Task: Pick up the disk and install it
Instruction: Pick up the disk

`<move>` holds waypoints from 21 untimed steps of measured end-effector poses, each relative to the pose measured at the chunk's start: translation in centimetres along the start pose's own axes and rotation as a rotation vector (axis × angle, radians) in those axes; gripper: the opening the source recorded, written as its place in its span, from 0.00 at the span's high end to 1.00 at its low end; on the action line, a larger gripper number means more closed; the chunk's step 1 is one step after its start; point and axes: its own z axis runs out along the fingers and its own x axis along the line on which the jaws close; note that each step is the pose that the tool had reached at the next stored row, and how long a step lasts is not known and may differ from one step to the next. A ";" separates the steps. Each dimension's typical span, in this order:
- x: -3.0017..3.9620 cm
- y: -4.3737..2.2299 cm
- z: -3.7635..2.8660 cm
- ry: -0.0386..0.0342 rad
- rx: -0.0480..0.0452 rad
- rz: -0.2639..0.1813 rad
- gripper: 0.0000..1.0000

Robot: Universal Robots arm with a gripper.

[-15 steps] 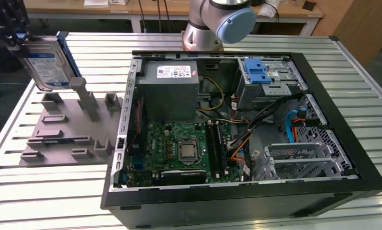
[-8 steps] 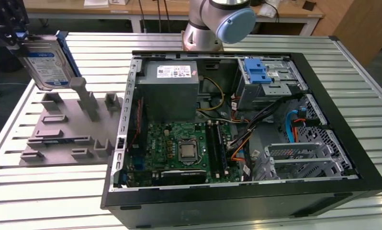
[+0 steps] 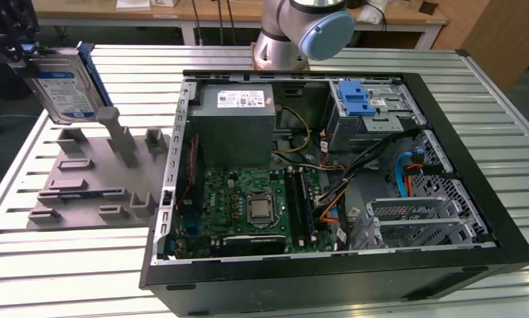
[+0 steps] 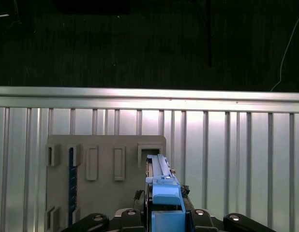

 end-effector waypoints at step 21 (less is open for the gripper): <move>-0.01 0.02 -0.64 0.0000 0.0000 0.000 0.64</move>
